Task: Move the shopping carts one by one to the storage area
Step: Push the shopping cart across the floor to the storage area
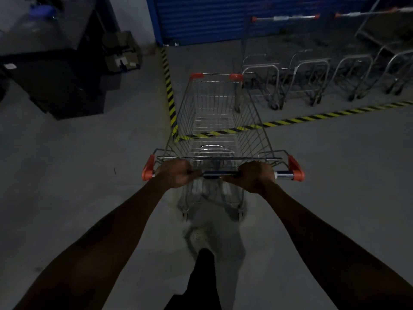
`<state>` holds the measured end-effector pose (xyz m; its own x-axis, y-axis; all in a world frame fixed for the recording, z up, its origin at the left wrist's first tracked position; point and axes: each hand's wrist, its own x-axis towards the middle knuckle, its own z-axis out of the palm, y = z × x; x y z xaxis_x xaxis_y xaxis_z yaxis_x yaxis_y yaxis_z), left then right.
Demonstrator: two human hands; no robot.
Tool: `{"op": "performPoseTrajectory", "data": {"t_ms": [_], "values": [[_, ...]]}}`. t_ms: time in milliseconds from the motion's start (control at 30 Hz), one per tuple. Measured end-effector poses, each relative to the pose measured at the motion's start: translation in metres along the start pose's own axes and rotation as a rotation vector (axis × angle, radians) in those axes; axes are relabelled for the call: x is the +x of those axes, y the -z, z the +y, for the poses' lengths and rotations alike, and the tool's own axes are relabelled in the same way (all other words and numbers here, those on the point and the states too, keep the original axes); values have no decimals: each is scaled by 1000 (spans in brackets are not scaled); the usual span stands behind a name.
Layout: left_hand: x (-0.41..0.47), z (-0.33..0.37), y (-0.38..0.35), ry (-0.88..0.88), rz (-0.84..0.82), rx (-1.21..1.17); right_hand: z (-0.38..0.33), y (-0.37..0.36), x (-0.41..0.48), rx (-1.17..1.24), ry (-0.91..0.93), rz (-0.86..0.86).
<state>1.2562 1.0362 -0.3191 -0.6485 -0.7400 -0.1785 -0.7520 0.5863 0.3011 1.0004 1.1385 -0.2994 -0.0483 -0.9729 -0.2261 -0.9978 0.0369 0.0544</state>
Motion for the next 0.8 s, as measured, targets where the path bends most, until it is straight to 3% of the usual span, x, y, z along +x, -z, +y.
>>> {"op": "performPoseTrajectory", "data": {"t_ms": [367, 467, 667, 800], "values": [[226, -78, 51, -94, 276, -106, 80, 51, 226, 57, -55, 32], [278, -87, 71, -73, 183, -37, 99, 62, 277, 48, -58, 12], [378, -110, 103, -63, 155, -103, 143, 87, 379, 33, -57, -35], [458, -120, 127, 43, 56, -42, 175, 105, 457, 26, 22, 40]]}}
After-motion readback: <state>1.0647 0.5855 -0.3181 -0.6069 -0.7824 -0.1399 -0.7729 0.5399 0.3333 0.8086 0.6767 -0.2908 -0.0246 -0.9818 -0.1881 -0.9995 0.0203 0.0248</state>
